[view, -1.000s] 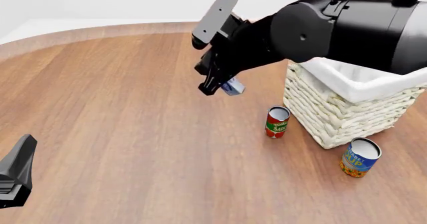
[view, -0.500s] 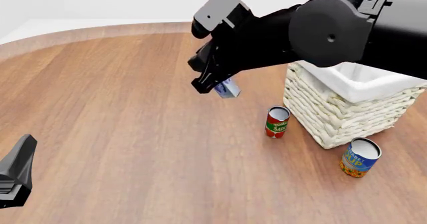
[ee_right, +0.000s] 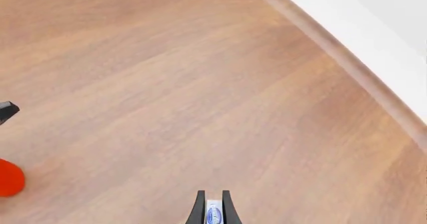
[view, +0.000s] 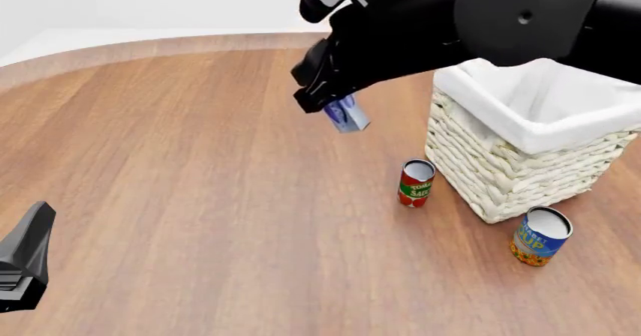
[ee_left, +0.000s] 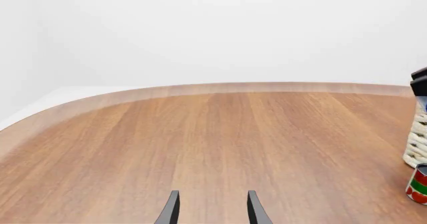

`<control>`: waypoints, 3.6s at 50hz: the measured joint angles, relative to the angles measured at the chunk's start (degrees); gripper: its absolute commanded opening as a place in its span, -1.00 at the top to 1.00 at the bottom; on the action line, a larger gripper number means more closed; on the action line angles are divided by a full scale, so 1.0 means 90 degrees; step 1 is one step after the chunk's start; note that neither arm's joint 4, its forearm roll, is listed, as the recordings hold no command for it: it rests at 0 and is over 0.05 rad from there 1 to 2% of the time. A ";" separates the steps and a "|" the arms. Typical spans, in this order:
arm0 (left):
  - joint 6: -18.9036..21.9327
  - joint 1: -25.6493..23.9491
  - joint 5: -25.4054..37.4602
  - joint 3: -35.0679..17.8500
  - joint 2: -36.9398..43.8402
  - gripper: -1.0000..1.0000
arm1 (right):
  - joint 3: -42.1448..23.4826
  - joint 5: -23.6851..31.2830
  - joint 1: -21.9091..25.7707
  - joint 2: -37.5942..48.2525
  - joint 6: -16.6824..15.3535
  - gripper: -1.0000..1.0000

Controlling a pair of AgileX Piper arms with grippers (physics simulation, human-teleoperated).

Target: Pick up the alphabet soup and the cream cheese box, and put them in the basket.

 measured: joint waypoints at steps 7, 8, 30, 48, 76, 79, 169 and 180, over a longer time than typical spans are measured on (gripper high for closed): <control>0.0000 0.0000 0.0000 0.0000 0.0000 -1.00 | -0.0087 0.0182 -0.0066 -0.0101 0.0111 1.00; 0.0000 0.0000 0.0000 0.0000 0.0000 -1.00 | -0.0098 0.0207 -0.0074 -0.0117 0.0123 1.00; 0.0000 0.0000 0.0000 0.0000 0.0000 -1.00 | -0.0564 0.0772 -0.0459 -0.0440 0.0280 1.00; 0.0000 0.0000 0.0000 0.0000 0.0000 -1.00 | -0.0980 0.1170 -0.0963 -0.0644 0.0235 1.00; 0.0000 0.0000 0.0000 0.0000 0.0000 -1.00 | -0.1329 0.1580 -0.1677 -0.0997 0.0163 1.00; 0.0000 0.0000 0.0000 0.0000 0.0000 -1.00 | -0.1337 0.1607 -0.1754 -0.1042 0.0166 1.00; 0.0000 0.0000 0.0000 0.0000 0.0000 -1.00 | -0.0130 0.0993 -0.4271 -0.0881 0.0364 1.00; 0.0000 0.0000 0.0000 0.0000 0.0000 -1.00 | -0.0079 0.0855 -0.4391 -0.0655 0.0382 1.00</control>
